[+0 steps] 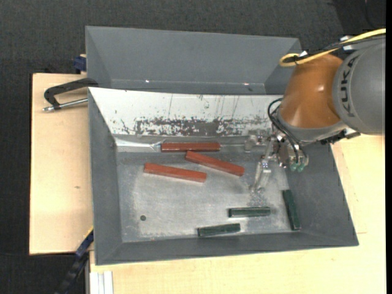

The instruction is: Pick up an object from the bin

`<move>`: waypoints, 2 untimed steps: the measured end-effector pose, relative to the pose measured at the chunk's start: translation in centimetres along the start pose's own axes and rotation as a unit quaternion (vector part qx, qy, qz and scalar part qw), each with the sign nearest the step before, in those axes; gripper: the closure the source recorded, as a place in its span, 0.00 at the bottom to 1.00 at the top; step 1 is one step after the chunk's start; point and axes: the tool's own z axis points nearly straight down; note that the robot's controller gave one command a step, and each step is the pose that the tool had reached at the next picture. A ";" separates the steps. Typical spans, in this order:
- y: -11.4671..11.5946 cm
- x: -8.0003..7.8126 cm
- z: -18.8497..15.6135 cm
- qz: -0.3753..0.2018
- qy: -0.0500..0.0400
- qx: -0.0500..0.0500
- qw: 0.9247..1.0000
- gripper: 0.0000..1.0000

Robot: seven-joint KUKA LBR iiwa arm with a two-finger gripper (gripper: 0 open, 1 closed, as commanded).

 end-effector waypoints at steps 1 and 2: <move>1.3 -0.3 3.5 -0.021 0.005 -0.002 1.000 0.00; 3.5 -0.3 3.8 0.165 0.004 0.000 0.986 1.00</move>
Offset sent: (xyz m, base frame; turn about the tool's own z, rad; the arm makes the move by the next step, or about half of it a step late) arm 0.0036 0.0339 -0.0384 0.3335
